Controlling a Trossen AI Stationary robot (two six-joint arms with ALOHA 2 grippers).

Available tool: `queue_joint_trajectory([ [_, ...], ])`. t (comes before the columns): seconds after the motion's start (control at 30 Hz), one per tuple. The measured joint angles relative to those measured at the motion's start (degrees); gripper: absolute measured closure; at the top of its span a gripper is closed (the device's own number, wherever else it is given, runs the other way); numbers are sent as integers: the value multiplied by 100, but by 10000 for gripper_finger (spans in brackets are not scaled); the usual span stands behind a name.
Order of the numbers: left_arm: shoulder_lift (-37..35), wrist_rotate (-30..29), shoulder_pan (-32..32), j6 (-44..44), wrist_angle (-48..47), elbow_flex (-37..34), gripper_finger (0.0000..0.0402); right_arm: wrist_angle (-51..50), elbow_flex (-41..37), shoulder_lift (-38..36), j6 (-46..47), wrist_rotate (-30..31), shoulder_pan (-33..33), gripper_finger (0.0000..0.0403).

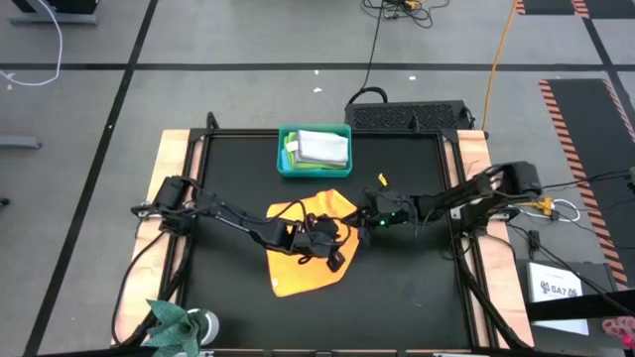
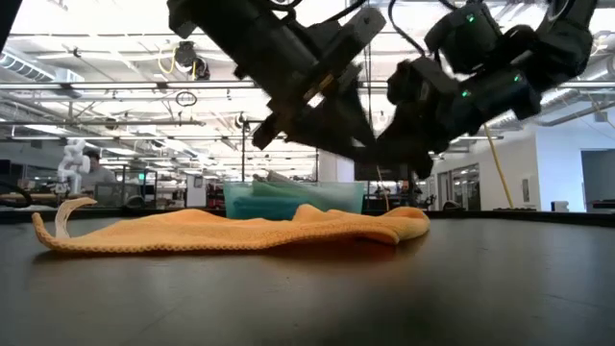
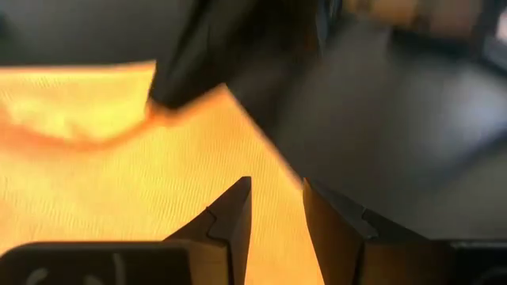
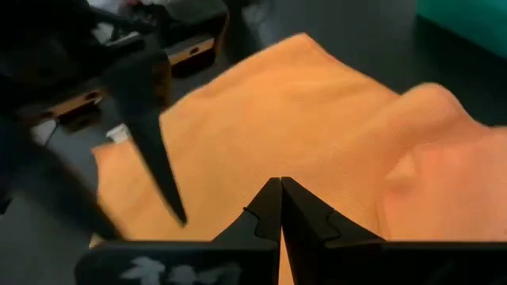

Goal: Fold microfiber towels
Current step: Fold the orange microfiber towel

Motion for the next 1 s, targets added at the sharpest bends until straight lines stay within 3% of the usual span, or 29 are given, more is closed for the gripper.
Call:
queue_joint_trajectory([
  [0.13,93,254,-142,268,-614,-6,284,-883,-7,-743,-75,-9,1,403],
  [0.33,98,725,-520,594,-604,4,284,-2304,-3,-1670,-213,9,1,403],
  [0.53,98,824,-958,347,-807,11,284,-2946,-7,-2016,-234,17,-6,403],
  [0.8,76,1414,-1205,-1341,-1908,11,284,-3040,-7,-2018,-303,4,51,403],
  [1.0,-36,1940,-1400,-3543,-3365,249,284,-3100,-7,-2018,-319,-5,58,403],
])
